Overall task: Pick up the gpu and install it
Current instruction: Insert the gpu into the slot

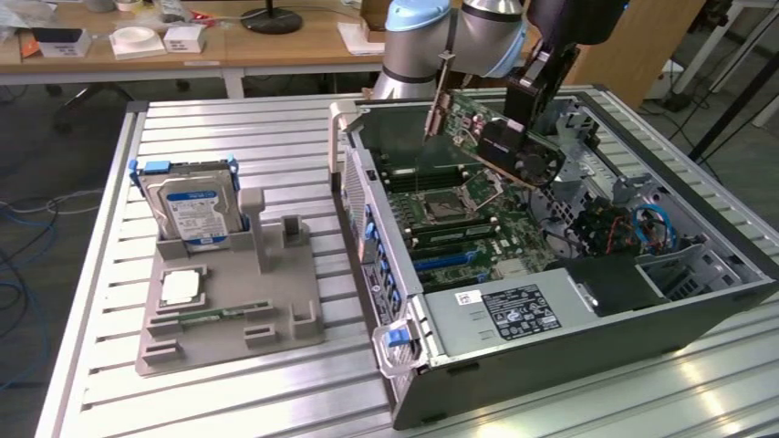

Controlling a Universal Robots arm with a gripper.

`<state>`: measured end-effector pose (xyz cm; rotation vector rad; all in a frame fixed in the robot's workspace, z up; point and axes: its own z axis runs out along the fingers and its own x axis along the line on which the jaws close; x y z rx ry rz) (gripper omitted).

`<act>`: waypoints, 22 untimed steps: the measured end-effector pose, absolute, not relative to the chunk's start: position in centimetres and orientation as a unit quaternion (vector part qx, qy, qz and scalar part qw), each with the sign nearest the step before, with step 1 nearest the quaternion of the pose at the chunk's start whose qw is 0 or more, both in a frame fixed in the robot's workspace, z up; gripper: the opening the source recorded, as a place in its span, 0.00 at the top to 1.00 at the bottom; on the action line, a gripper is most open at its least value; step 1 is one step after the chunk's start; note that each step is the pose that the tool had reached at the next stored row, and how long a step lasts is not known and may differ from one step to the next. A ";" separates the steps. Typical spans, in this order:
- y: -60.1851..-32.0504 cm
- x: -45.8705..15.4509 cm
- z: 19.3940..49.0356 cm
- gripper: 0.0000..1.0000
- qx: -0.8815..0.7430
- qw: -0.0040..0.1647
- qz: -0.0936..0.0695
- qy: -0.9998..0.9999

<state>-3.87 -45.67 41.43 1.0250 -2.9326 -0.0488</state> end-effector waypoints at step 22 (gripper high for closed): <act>-45.7 -3.8 41.4 0.74 0.464 0.019 -0.013 -0.885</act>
